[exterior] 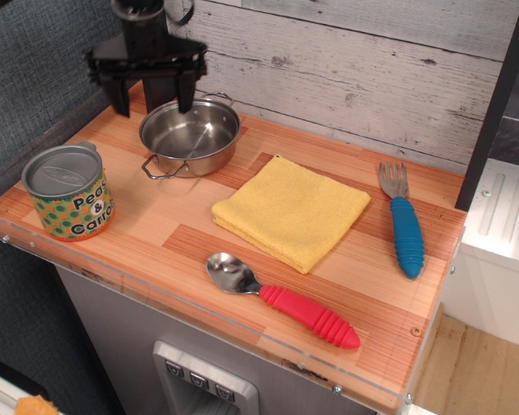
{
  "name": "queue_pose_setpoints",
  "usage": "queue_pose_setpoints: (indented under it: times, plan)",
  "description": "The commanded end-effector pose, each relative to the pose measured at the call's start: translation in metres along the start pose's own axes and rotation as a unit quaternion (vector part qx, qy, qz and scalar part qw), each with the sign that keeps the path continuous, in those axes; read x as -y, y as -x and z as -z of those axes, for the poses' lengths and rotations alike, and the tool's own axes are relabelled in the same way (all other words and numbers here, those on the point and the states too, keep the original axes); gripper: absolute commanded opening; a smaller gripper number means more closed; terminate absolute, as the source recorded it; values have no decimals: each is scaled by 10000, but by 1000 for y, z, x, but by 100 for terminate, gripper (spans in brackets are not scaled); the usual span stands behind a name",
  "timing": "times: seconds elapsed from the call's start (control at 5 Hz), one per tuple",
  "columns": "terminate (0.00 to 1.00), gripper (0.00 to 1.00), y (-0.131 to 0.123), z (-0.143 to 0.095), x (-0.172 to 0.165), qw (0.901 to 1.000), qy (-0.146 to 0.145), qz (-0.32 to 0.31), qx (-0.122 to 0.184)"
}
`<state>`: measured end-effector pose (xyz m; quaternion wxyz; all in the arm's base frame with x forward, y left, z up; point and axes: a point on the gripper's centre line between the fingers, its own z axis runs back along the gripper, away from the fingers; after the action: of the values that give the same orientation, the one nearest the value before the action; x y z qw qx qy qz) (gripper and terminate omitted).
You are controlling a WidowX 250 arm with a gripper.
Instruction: Pick up the pot and place it behind the can
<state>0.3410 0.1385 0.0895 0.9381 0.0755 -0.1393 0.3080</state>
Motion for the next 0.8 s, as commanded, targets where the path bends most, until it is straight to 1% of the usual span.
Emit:
queue_pose_setpoints:
  times: [0.0, 0.2, 0.4, 0.6]
  plan:
    - [0, 100, 19, -40, 38, 9967, 313, 732, 152]
    - [0, 100, 30, -44, 52, 9944, 384, 979, 73]
    - [0, 100, 53, -56, 64, 9919, 488, 1174, 8]
    - [0, 100, 78, -68, 79, 9884, 587, 1395, -124]
